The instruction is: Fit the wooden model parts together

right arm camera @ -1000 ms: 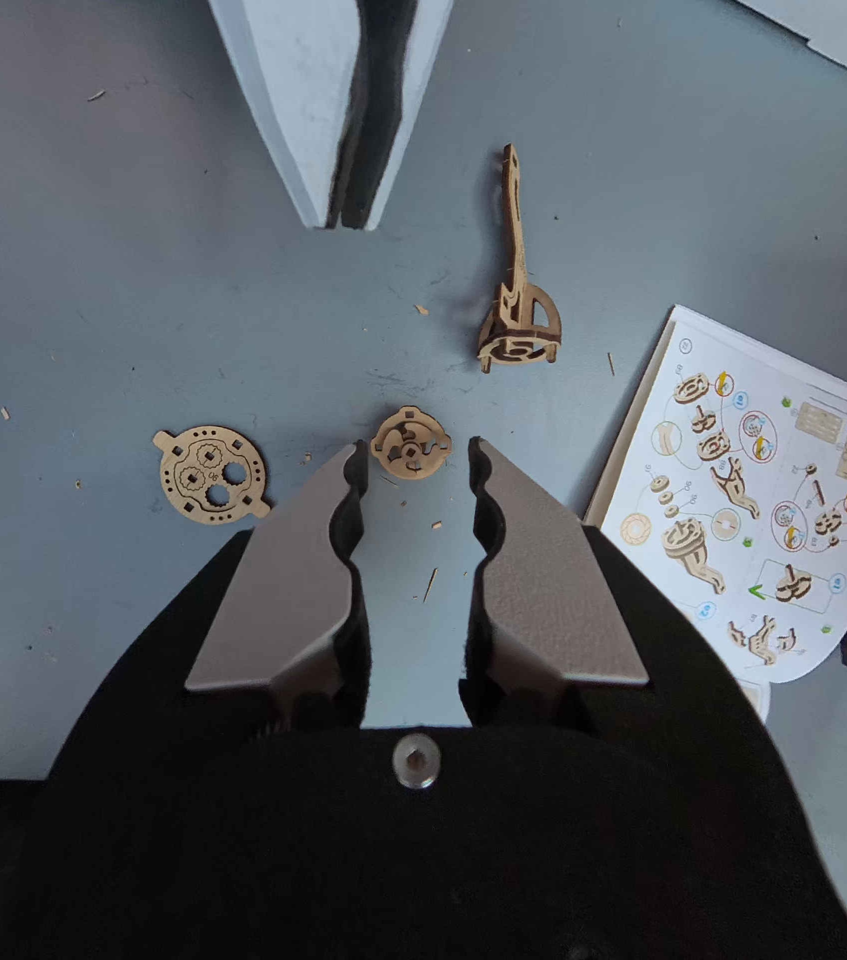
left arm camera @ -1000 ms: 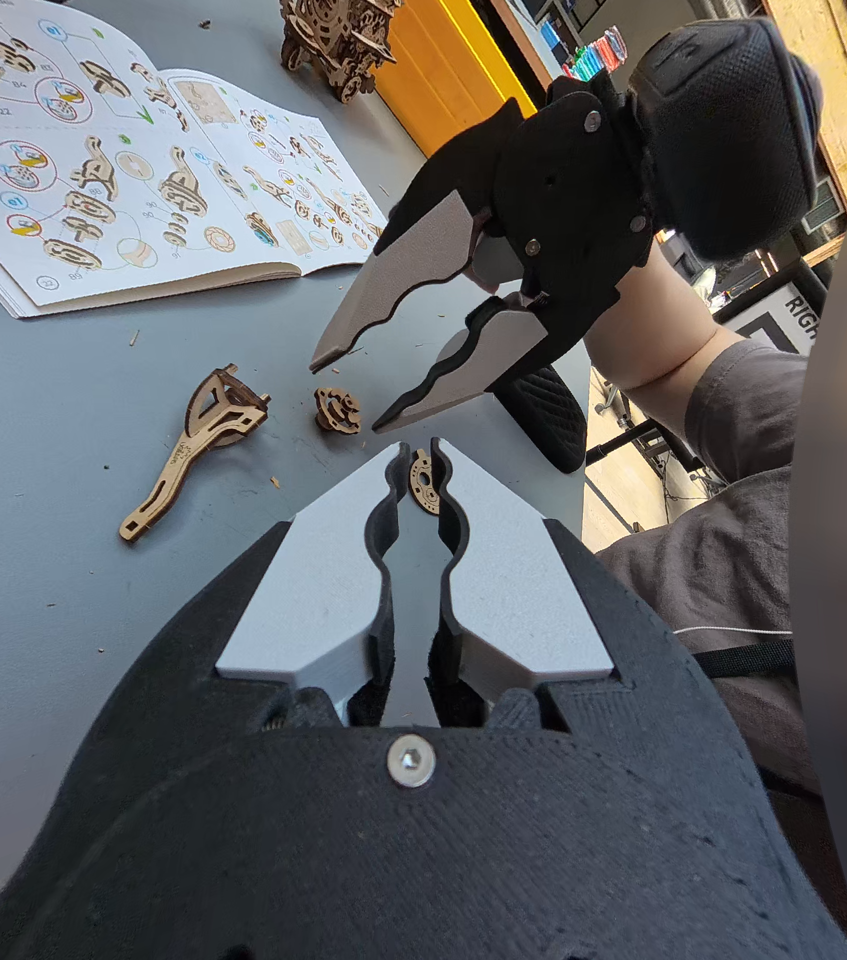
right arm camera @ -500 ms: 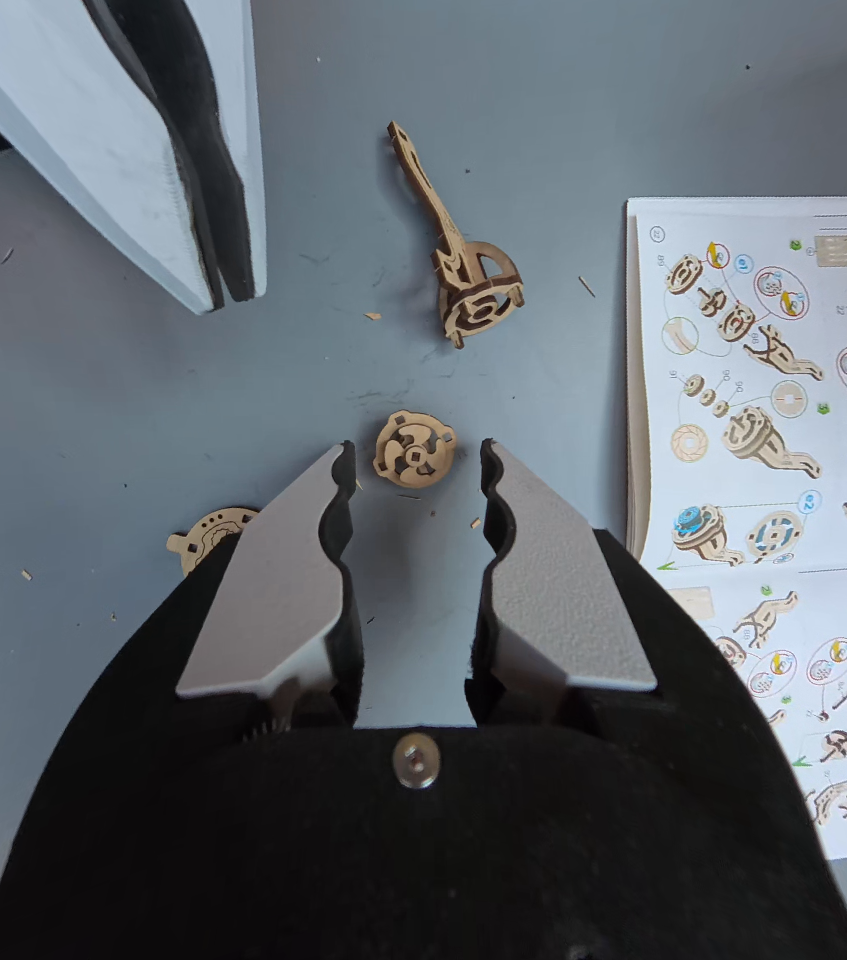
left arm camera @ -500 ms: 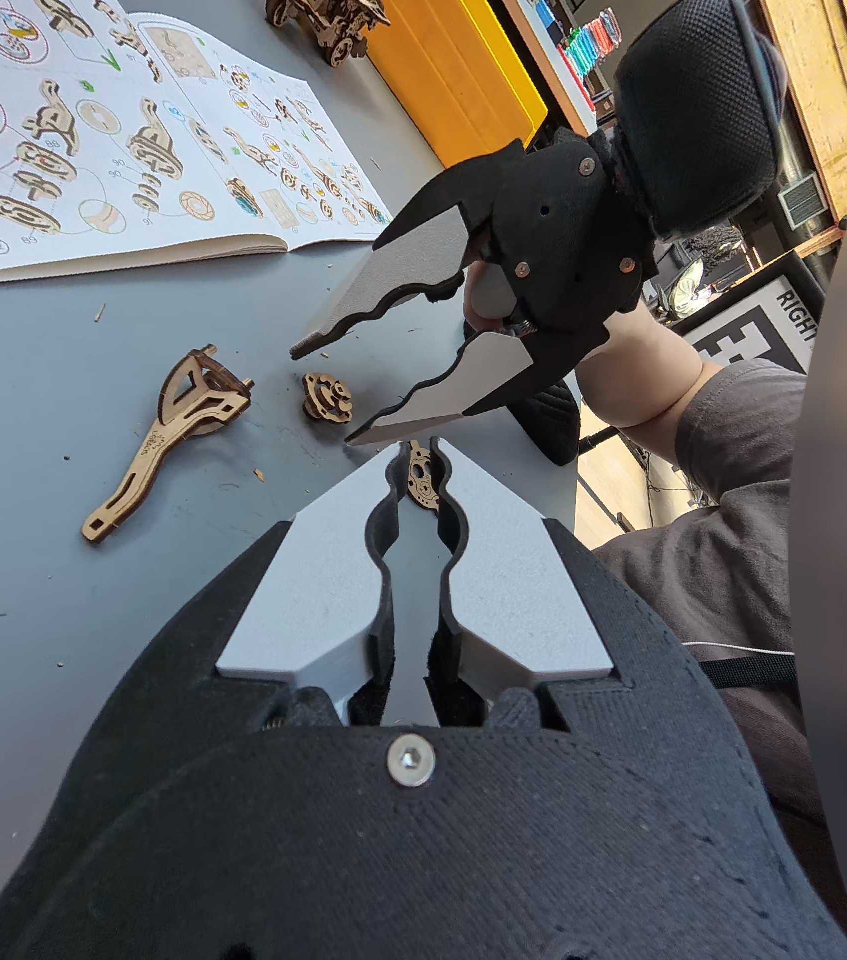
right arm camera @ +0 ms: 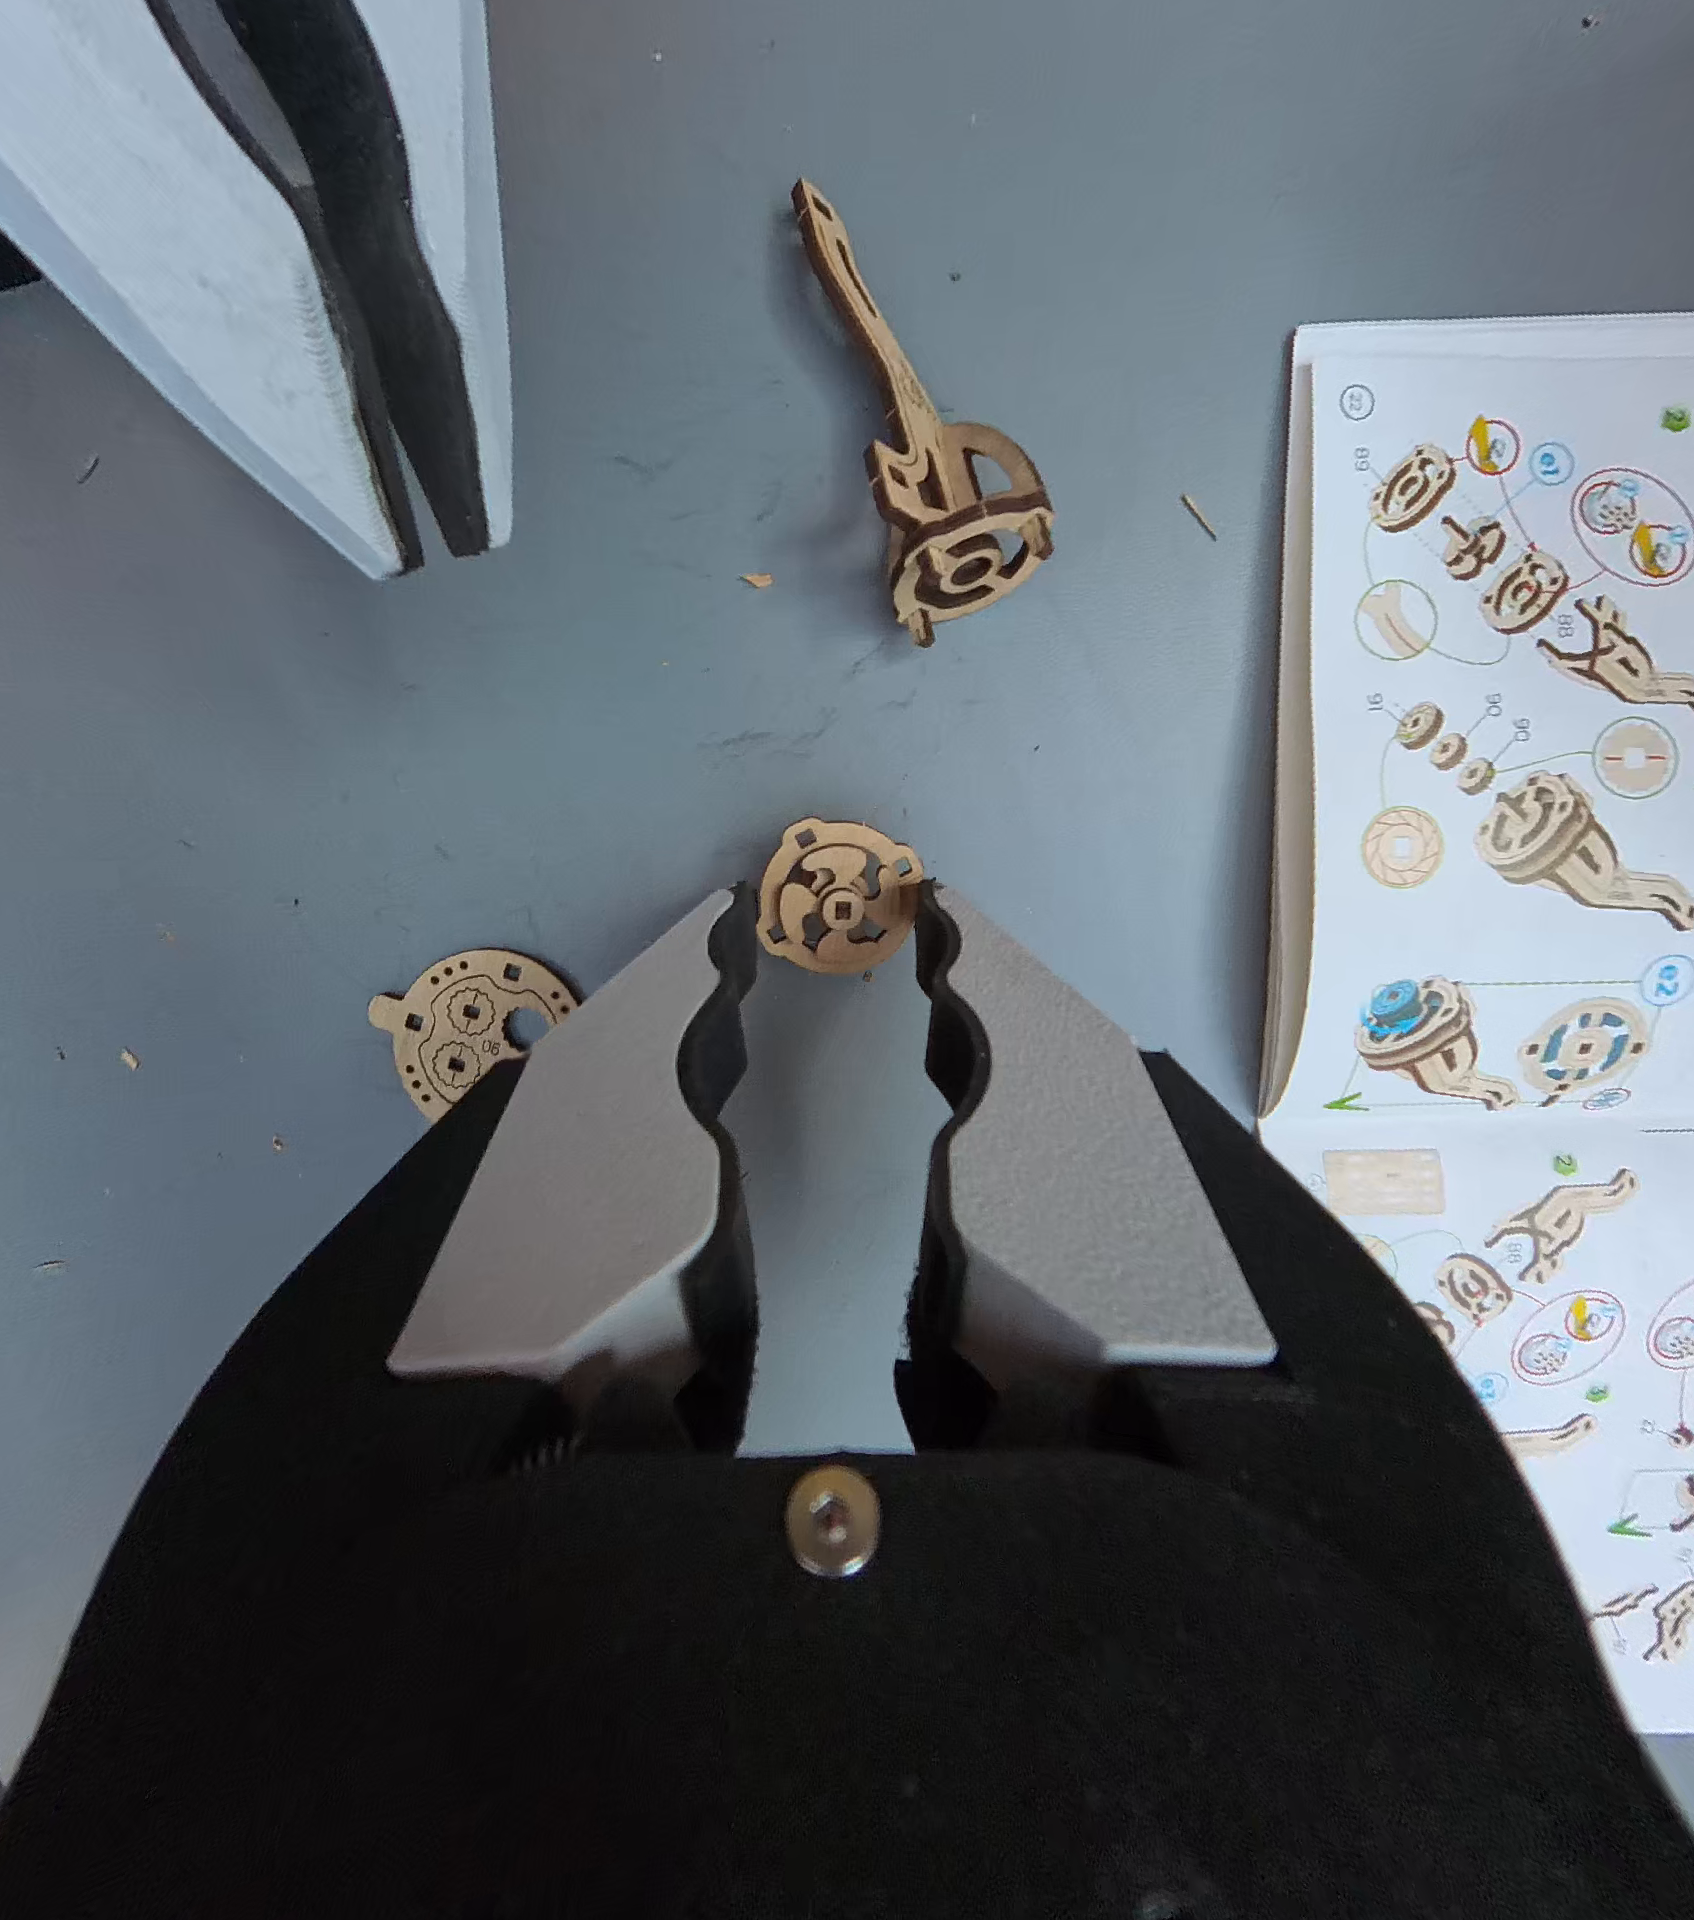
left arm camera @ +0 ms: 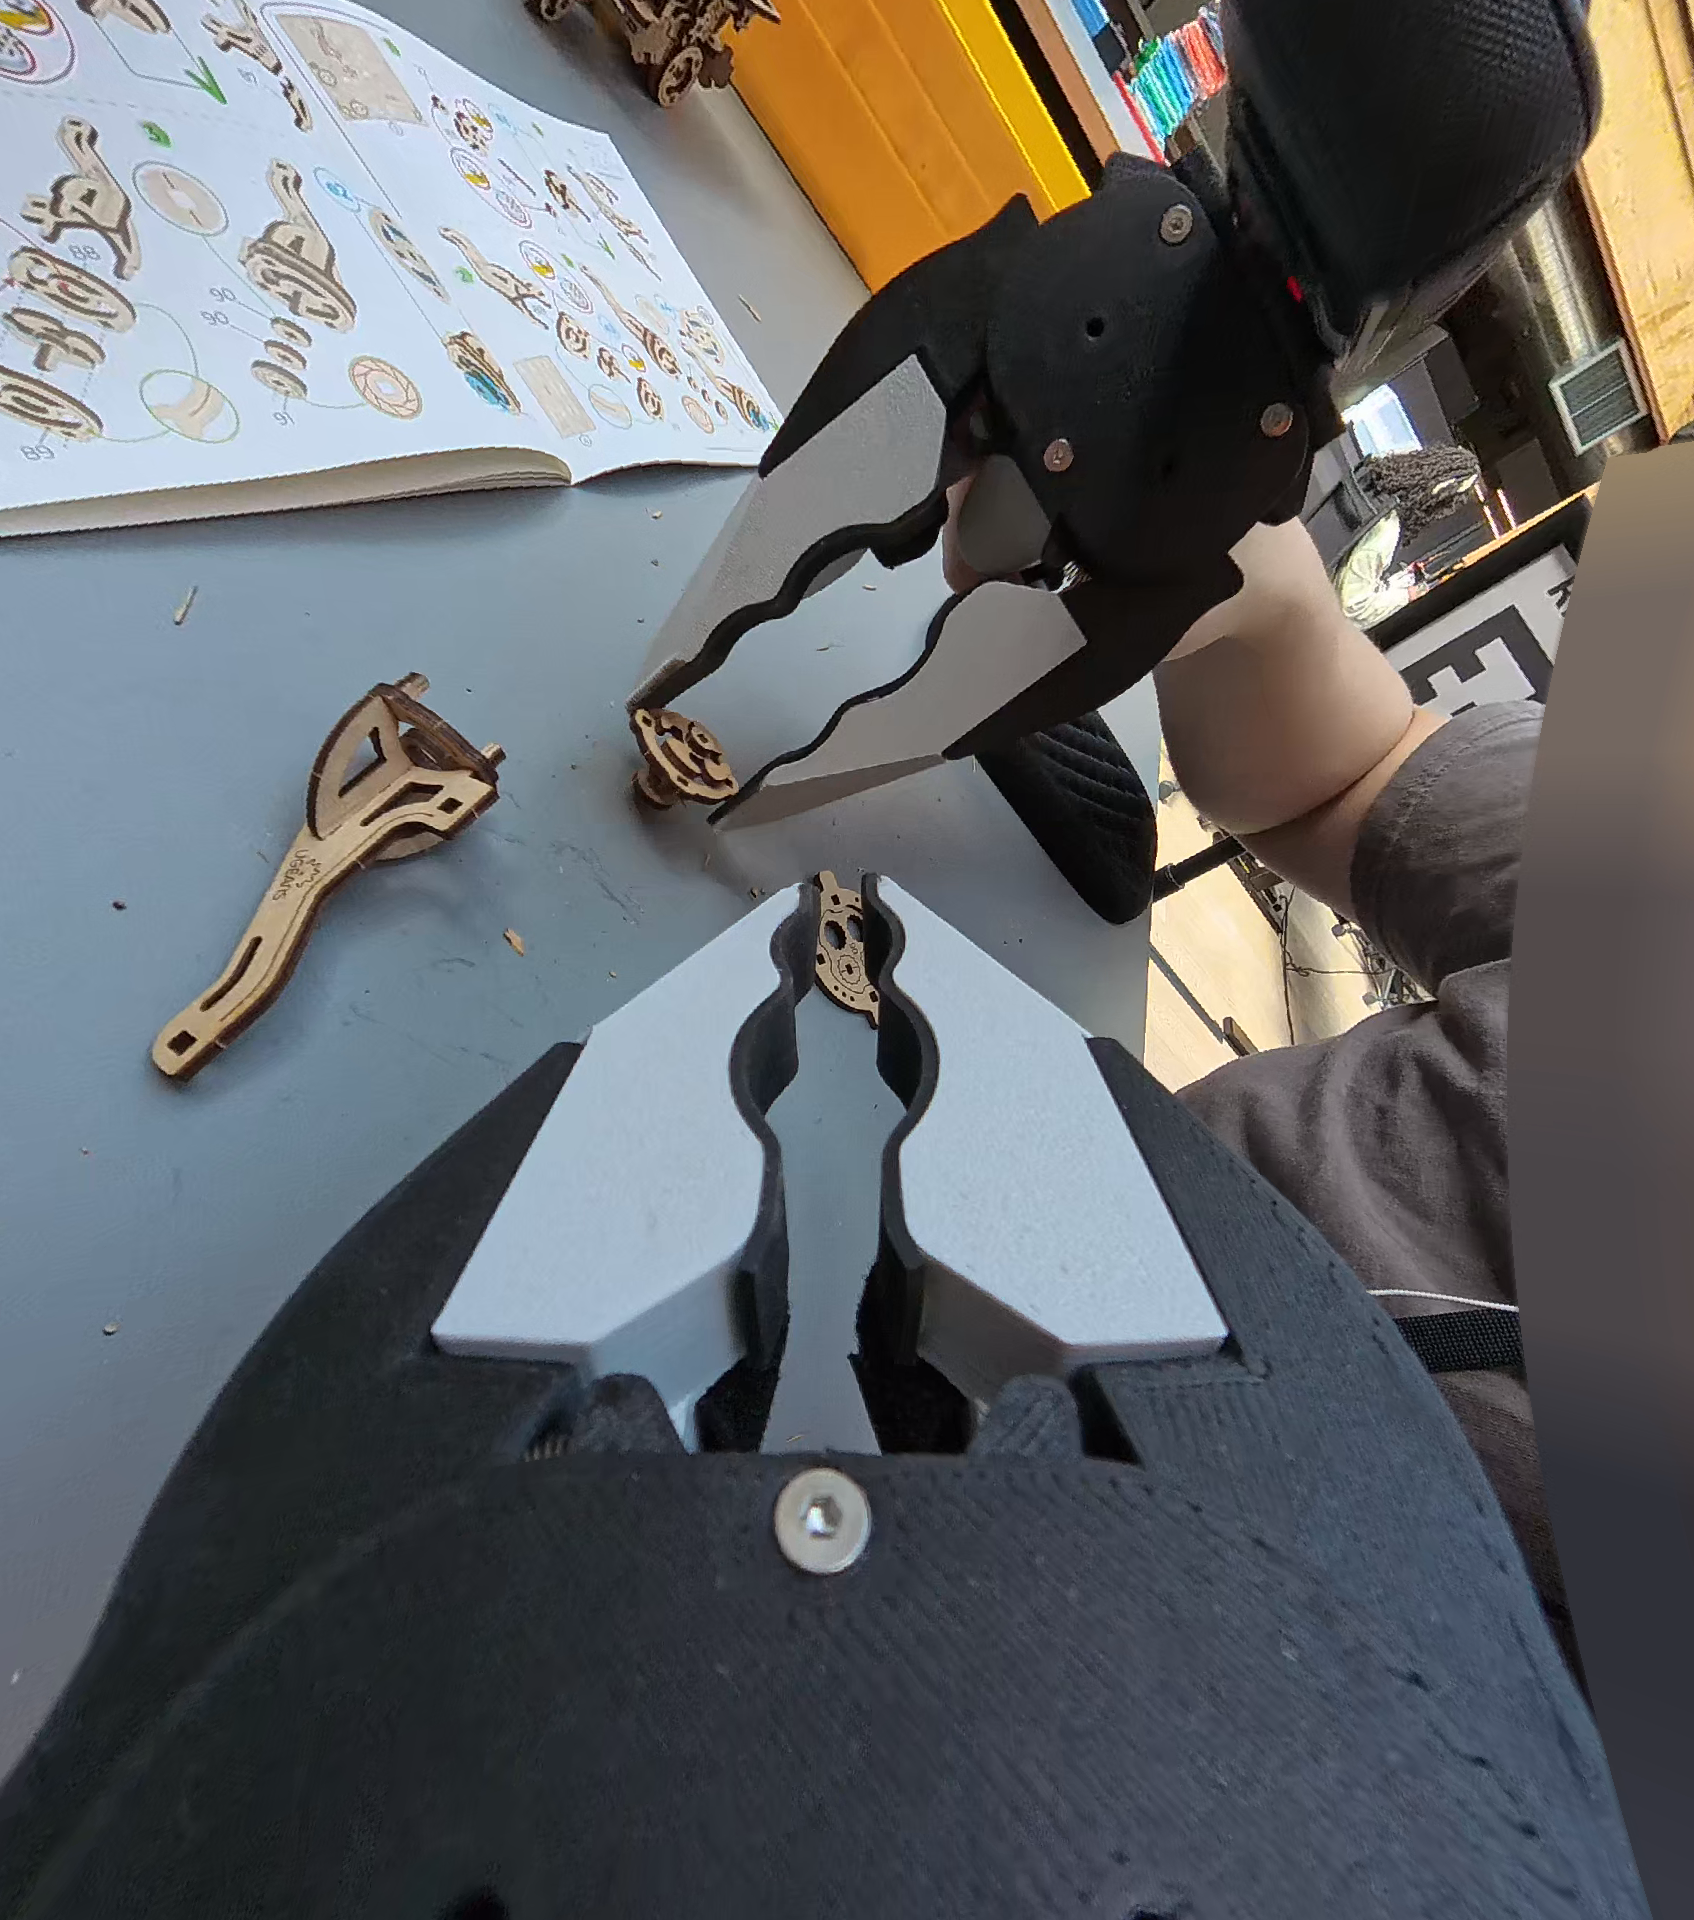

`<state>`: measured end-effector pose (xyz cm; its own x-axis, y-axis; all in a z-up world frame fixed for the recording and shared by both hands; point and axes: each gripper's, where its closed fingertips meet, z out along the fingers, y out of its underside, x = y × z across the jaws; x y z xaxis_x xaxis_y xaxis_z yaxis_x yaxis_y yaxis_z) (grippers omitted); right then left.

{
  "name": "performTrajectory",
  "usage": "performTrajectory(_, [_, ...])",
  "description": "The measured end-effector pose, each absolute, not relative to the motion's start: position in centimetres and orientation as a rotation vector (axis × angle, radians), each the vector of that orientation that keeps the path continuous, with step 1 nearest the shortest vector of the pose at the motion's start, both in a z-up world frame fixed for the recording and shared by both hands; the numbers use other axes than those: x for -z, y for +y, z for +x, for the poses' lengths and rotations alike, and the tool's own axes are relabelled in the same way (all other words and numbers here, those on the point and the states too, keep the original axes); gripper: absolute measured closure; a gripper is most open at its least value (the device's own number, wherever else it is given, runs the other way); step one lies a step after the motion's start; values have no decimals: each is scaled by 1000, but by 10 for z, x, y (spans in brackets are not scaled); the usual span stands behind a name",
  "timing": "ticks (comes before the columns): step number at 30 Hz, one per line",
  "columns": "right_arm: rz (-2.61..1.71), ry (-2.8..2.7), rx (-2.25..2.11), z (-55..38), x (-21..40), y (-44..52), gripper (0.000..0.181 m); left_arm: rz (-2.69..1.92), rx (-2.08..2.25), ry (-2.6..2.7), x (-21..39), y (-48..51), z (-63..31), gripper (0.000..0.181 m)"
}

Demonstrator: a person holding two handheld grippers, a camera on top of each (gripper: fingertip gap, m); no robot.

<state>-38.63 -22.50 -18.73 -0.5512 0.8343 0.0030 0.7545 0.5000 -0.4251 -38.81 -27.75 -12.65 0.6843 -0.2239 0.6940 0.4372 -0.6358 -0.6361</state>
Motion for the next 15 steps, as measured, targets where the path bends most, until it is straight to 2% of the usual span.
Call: performTrajectory(15, [-1261,-2706,-345,-368,195,-217,152,-2060,986,-171,132,-277,-388,175])
